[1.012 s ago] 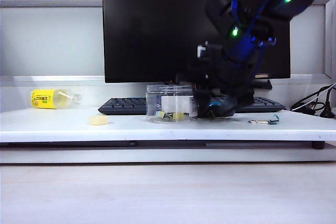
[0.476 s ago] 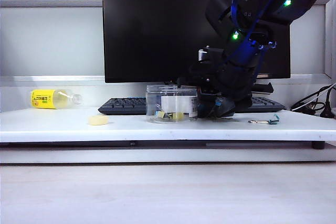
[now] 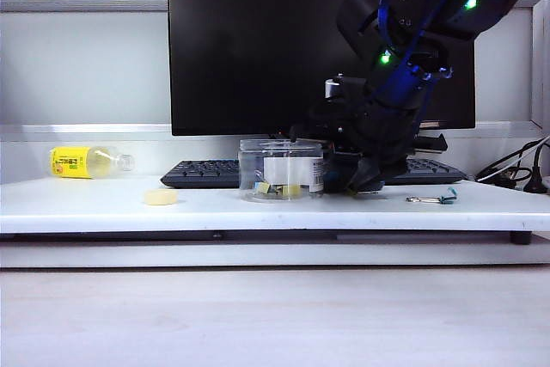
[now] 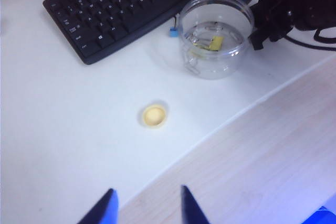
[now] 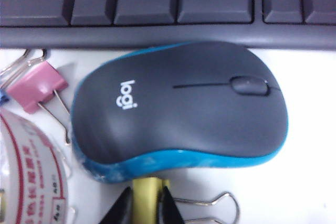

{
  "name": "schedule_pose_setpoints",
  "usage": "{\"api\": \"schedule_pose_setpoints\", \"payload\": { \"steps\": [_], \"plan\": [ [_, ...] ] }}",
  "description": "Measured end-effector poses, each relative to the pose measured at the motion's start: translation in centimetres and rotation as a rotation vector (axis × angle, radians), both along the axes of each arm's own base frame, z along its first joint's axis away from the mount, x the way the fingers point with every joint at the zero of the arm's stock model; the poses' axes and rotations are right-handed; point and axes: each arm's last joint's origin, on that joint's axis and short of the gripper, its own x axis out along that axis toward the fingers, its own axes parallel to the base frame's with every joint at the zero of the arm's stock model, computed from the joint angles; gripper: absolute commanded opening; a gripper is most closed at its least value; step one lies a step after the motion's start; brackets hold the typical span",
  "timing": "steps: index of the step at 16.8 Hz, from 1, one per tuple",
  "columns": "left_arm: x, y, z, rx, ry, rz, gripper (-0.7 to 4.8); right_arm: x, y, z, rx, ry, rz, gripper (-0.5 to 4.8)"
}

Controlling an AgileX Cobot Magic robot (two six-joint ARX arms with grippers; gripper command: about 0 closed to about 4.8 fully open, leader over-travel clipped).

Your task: Pick up the clips with the largest number of clips of the same color on the table and place them in a round transparent plastic box.

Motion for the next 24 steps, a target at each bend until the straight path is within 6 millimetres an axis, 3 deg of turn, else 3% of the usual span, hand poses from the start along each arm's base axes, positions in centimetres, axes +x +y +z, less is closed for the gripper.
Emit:
{"api": "schedule_pose_setpoints", "payload": {
  "steps": [2, 9, 12, 16, 24],
  "plan": [
    [0.0, 0.0, 0.0, 0.000, 0.000, 0.000, 1.65, -0.3, -0.3, 0.6, -0.006, 0.012, -0.003, 0.71],
    [0.0, 0.0, 0.1, -0.005, -0.008, 0.000, 1.65, -1.4, -1.5, 5.3, 0.086, -0.098, 0.017, 0.72],
    [0.0, 0.0, 0.1, -0.005, -0.009, 0.000, 1.65, -1.6, -1.0, 6.3, 0.214, -0.066, 0.120, 0.72],
    [0.1, 0.0, 0.1, -0.005, -0.016, -0.002, 1.65, -1.9, 1.3, 8.7, 0.350, -0.097, 0.291, 0.72],
    [0.1, -0.1, 0.1, -0.004, -0.014, -0.002, 1.65, -1.8, 2.0, 7.6, 0.348, -0.040, 0.326, 0.72]
  ]
}}
